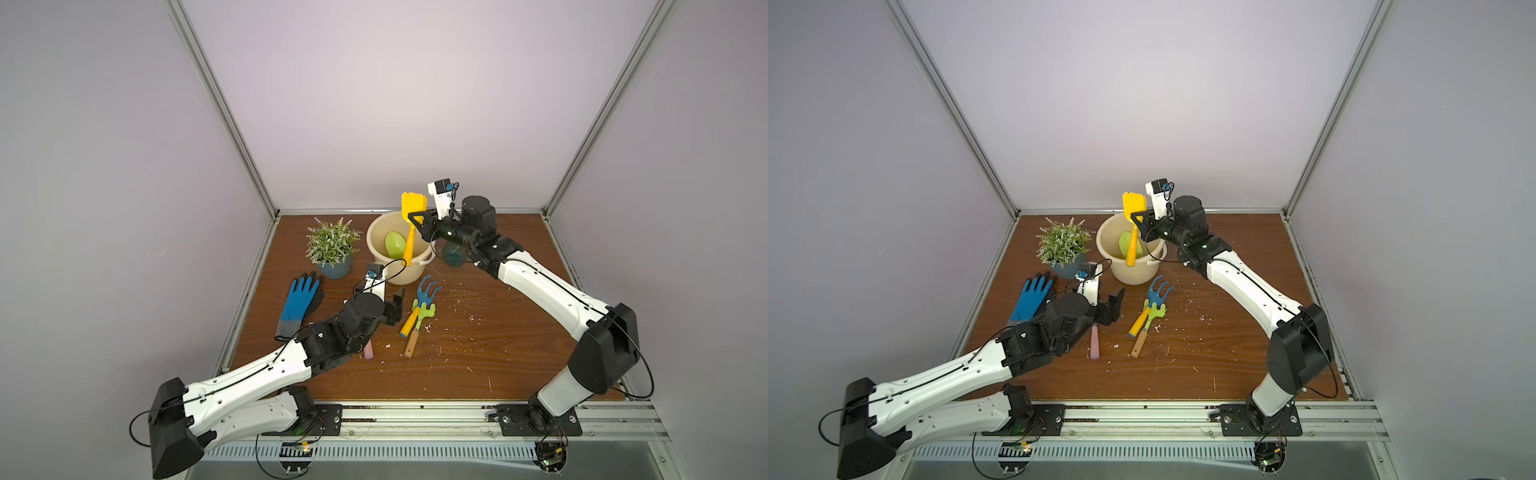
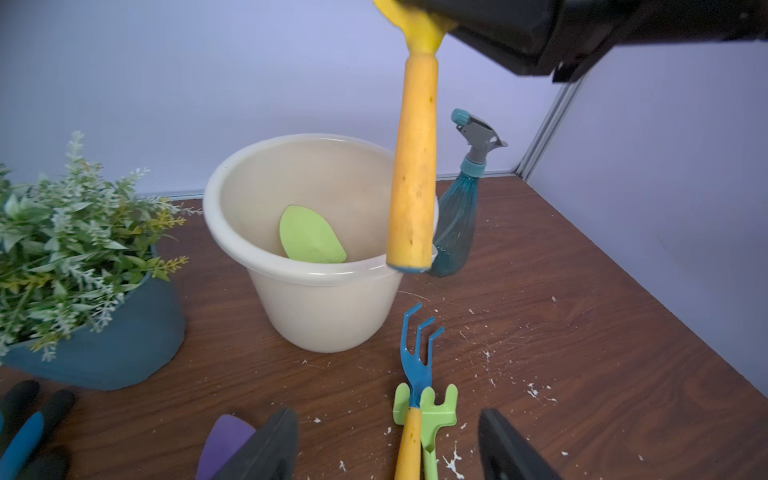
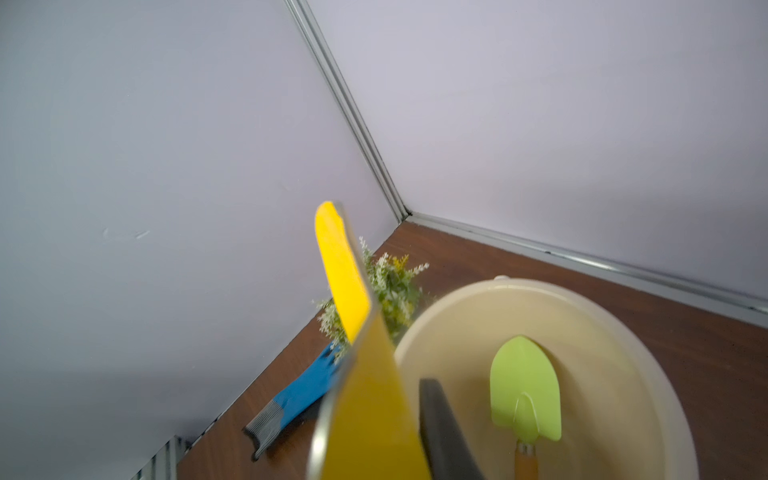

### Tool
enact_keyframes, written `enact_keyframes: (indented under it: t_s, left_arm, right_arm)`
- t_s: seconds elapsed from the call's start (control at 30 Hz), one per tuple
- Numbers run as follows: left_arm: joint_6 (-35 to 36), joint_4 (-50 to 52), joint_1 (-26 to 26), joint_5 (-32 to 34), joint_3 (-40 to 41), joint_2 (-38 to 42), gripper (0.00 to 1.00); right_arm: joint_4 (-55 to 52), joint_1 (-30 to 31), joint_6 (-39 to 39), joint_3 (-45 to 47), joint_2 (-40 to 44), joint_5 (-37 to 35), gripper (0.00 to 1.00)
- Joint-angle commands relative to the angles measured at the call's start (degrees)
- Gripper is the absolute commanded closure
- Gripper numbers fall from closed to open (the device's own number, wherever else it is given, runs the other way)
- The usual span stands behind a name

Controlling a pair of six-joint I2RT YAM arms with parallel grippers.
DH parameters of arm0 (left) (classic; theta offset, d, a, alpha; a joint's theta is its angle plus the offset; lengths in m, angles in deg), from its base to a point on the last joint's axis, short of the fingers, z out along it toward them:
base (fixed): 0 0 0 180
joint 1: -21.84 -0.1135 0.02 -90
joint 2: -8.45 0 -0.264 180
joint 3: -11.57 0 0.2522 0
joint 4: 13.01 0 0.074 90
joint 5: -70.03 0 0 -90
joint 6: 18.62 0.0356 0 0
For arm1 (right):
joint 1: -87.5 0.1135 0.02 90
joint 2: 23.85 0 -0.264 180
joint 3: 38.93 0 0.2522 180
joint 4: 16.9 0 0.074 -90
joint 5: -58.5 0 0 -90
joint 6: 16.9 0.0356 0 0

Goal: Organize the gardening tools
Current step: Pick up the gardening tool from the center of the board, then place the gardening tool in the container.

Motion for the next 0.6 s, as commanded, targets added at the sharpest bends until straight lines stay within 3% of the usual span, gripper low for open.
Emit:
enact_keyframes:
  t_s: [0.0,0.3,0.57]
  left_arm:
    - [-4.2,5.5,-0.2,4.7,1.6,2.6,0.27]
    - [-9.3,9.1,-0.4,4.1,4.7,7.7,0.26]
    - [-9.7,10.5,-0.3,4.7,5.0,9.0,0.25]
  right_arm:
    - [-1.1,-0.1,-6.5,-7.9,-4.5,-7.1,0.91]
    - [2.0,0.2,-14.4,-17.3,-18.1,-14.8,0.91]
    - [11.6,0.7,-17.6,-8.6,-19.5,-15.5,0.89]
